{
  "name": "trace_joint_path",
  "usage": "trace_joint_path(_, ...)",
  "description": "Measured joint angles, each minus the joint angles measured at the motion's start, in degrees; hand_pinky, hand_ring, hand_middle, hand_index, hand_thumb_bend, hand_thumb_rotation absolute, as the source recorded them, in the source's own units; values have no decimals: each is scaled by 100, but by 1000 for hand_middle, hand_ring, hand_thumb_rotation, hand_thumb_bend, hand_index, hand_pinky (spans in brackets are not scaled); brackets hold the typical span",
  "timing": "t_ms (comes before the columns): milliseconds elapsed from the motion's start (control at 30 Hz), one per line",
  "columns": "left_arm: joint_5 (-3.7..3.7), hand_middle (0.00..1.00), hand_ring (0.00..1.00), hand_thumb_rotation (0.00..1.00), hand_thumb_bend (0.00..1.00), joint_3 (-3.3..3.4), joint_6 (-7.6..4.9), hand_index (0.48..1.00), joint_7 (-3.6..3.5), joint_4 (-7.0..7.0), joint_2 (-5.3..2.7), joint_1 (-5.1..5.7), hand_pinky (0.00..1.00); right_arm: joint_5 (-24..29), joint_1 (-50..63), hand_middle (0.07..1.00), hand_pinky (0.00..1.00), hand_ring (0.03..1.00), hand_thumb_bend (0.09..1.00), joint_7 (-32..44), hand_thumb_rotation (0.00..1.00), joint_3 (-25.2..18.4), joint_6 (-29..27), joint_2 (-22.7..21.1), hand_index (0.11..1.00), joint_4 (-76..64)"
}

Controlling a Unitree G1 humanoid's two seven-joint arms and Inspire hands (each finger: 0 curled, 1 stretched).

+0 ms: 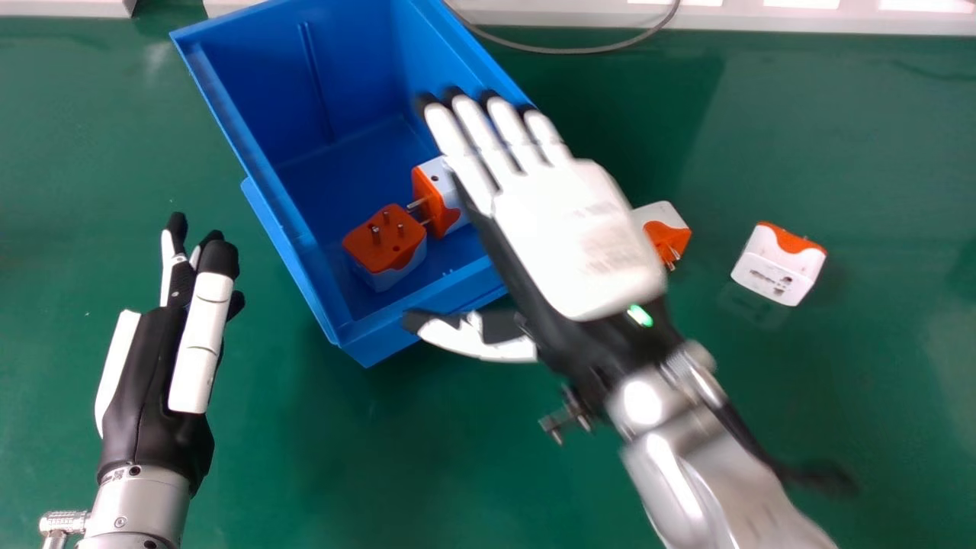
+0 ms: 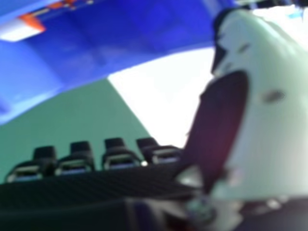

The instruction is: Pick all objects and put in blue box

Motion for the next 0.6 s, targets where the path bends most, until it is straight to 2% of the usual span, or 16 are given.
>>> trace_joint_path(100,0,998,972,968,789,13,-16,992,-49,-7,25,-30,957,-107,834,1000,987,1000,389,-85,473,-439,-2,-140,1000,-743)
trace_joint_path(200,2,999,973,970,789,45,-7,992,-45,-8,57,-33,960,-115,1618,1000,962,1000,394,-170,470,-1050,26,-245,1000,-1278)
trace_joint_path(267,3,1000,974,972,787,28,-1,993,-53,-14,58,-50,962,-136,1939,1000,939,1000,400,-169,448,-1397,74,-225,1000,-1422)
trace_joint_path(467,4,1000,976,976,777,32,3,995,-52,-14,78,-66,966,-349,2066,1000,882,1000,430,-130,388,-2252,414,-142,1000,-1336)
trace_joint_path(600,2,1000,976,977,774,37,8,995,-54,-6,113,-101,967,-342,1709,1000,857,986,446,242,360,-2704,707,-128,1000,-922)
